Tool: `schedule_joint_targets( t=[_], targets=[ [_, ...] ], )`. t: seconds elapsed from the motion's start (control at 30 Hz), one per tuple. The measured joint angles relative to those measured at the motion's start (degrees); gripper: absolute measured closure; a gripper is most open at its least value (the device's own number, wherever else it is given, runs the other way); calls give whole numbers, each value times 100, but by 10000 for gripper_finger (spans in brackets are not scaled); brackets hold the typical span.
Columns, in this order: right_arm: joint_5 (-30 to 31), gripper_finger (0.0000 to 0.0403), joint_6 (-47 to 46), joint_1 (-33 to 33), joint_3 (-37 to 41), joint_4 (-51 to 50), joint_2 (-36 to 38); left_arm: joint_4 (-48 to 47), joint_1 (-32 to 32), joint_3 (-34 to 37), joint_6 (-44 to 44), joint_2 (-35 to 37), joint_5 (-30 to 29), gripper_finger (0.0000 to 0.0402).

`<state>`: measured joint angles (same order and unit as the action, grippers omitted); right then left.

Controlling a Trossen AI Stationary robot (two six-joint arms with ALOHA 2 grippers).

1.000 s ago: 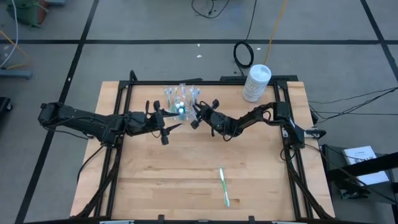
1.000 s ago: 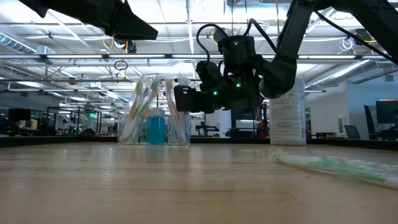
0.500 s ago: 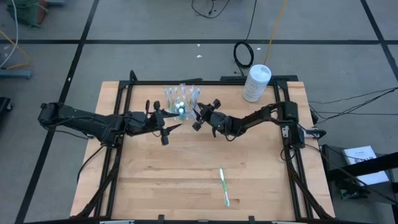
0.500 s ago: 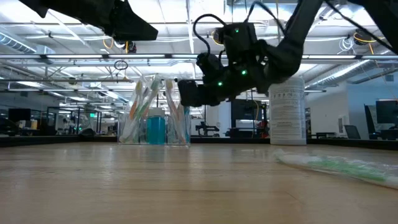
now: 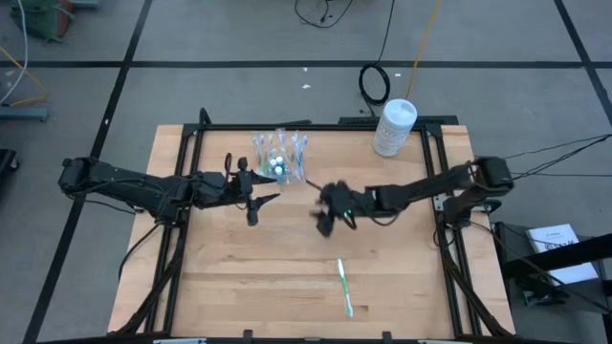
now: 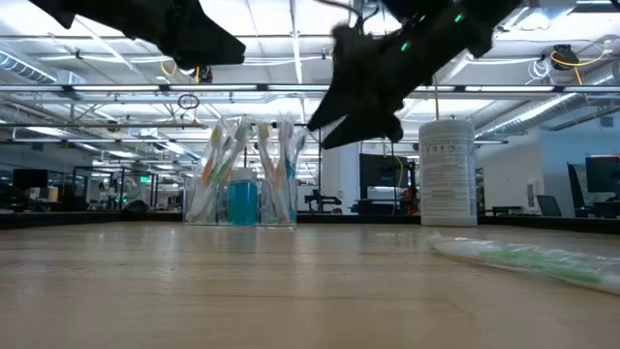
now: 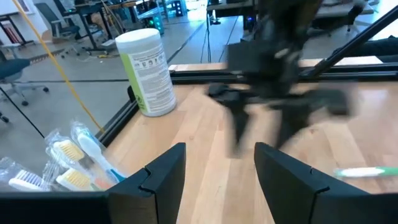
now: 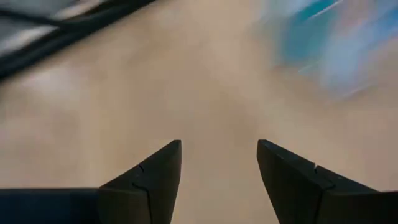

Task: Pick & Place toothbrushing station
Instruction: Put the green toothbrush into the transparent organizer

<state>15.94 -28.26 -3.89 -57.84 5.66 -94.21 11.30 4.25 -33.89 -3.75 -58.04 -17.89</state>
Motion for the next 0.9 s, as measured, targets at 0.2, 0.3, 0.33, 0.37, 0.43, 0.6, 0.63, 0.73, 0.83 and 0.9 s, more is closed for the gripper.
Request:
schedule_joint_targets(
  t=[0.2, 0.3, 0.33, 0.37, 0.43, 0.6, 0.63, 0.73, 0.83, 0.9],
  targets=[
    [-1229, 207, -895, -707, -2, -183, 197, -84, 0, 2, 0, -1, 0, 204],
    [-1668, 210, -1518, -1013, -2, -358, 192, -87, 0, 2, 0, 0, 0, 204],
    [-1787, 211, -1797, -1109, -2, -467, 192, -86, 0, 2, 0, -2, 0, 204],
    [-1881, 211, -2073, -1197, -2, -605, 192, -85, 0, 2, 0, -1, 0, 204],
    [-1905, 211, -2563, -1373, -2, -1001, 194, -85, 0, 2, 0, -1, 0, 204],
    [-1722, 216, -3835, -1803, -2, -2313, 124, -109, 0, 2, 0, 0, -2, 204],
    [-1758, 217, -4097, -1864, -2, -2479, 39, -137, 0, 2, 0, 0, -2, 204],
    [-1835, 221, -4487, -1993, 13, -2690, -66, -232, 0, 2, 0, 0, -2, 204],
    [-1875, 223, -4358, -1997, -13, -2306, -124, -268, 0, 2, 0, -2, -3, 204],
    [-1877, 223, -4249, -1997, -9, -2228, -189, -259, 0, 2, 0, -1, -4, 204]
  ],
)
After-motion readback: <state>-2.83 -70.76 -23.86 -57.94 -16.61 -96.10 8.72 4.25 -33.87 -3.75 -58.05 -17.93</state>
